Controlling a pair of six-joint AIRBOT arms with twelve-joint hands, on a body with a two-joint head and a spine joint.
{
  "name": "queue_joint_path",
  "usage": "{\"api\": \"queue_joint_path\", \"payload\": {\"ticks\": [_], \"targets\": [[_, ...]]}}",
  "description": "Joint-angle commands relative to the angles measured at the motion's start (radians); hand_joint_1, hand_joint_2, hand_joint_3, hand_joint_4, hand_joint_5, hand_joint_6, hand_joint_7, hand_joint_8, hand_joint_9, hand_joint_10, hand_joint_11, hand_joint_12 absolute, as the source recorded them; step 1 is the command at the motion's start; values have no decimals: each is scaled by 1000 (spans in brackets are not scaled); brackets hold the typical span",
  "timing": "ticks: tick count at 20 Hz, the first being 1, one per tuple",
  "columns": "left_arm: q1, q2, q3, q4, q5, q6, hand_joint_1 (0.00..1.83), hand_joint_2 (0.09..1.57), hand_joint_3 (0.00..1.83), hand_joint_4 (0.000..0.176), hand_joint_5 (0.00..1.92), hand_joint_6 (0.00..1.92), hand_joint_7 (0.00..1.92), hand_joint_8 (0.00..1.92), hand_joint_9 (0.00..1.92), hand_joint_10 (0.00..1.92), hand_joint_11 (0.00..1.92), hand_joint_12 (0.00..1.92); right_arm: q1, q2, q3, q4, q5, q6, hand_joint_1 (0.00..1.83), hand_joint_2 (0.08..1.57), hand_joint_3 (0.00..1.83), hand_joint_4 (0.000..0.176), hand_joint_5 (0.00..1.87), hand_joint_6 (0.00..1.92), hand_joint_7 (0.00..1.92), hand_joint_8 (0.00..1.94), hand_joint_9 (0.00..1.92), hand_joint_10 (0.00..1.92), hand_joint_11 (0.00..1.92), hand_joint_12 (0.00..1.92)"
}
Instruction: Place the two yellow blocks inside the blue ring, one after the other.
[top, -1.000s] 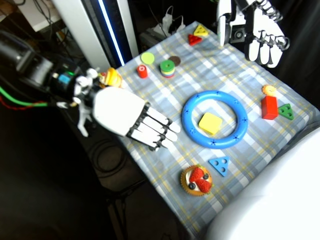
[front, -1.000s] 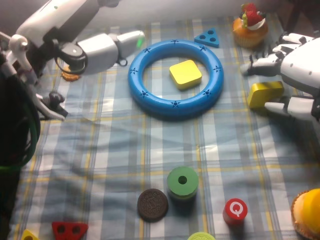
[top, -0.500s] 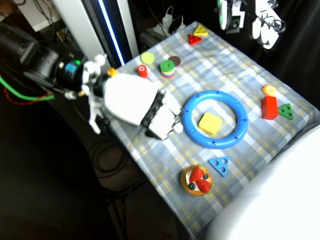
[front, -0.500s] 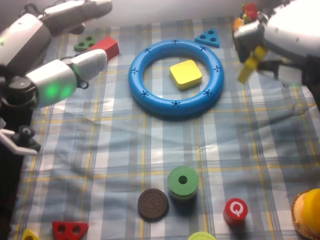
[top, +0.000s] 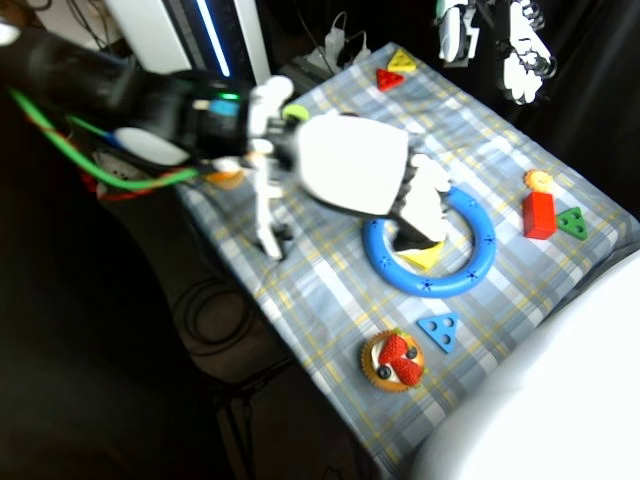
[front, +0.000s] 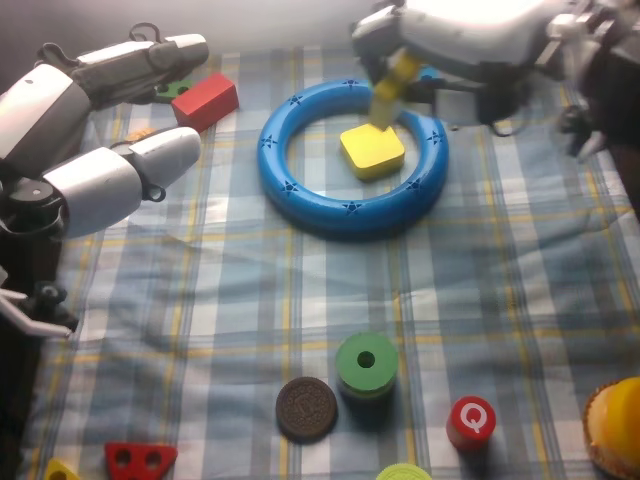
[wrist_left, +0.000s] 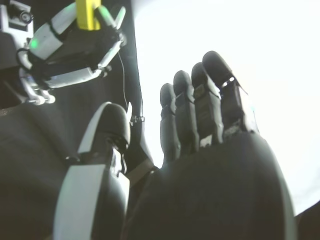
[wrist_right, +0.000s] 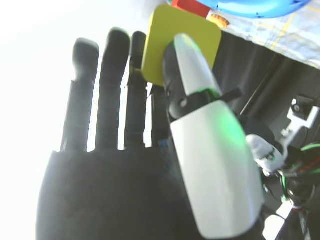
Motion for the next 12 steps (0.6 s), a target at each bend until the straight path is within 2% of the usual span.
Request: {"api": "queue_joint_path", "payload": {"ticks": [1,3,4,5,6,7,8,10,11,12], "targets": [[-8,-4,6,15,-121,-15,727,1352,1,0,456,1,398,0,241,163,0,1129,21,-13,16,-5,76,-4,1155,1266,0,0,642,1356,793,1450,707,1321,624,1668],[-8,-17,19,17,-119,-37,700,1369,0,0,460,1,382,0,152,330,0,1216,27,-74,77,10,29,-4,1165,1251,0,0,695,1259,790,1469,675,1338,570,1722],[-8,-21,26,20,-119,-48,673,1372,1,0,461,1,375,0,134,351,0,1225,27,-92,96,19,14,-4,1151,1257,1,0,689,1292,771,1466,634,1342,537,1723],[-11,-24,30,21,-120,-52,661,1376,0,0,469,2,386,1,128,398,0,1243,27,-98,105,28,6,-4,1137,1286,4,0,581,1443,768,1457,554,1168,324,1649],[-16,-27,32,22,-120,-52,666,1374,0,0,477,3,403,4,125,431,0,1208,27,-98,108,34,-1,-4,1009,1254,0,0,406,729,552,787,417,922,121,1526],[-17,-28,32,22,-121,-52,702,1364,0,0,480,1,421,2,108,502,0,1236,27,-98,109,40,-2,-4,926,1194,0,4,271,129,326,96,274,324,4,1158],[-17,-28,31,22,-122,-53,698,1363,0,0,473,0,422,1,96,544,0,1243,27,-97,107,42,-2,-4,893,1179,0,0,198,36,231,18,227,139,0,961],[-17,-28,31,21,-123,-56,698,1367,1,5,458,0,416,0,82,568,0,1251,27,-97,88,43,0,-4,832,1183,1,2,97,3,109,4,131,19,0,557],[-16,-28,31,21,-124,-57,698,1367,1,5,458,0,416,0,82,568,0,1251,27,-87,78,43,5,-4,832,1183,1,2,97,3,109,4,131,19,0,557],[-14,-27,30,20,-126,-59,692,1362,0,7,454,0,417,1,82,571,0,1248,27,-59,52,42,19,-4,779,1201,3,17,23,0,33,0,57,0,0,433]]}}
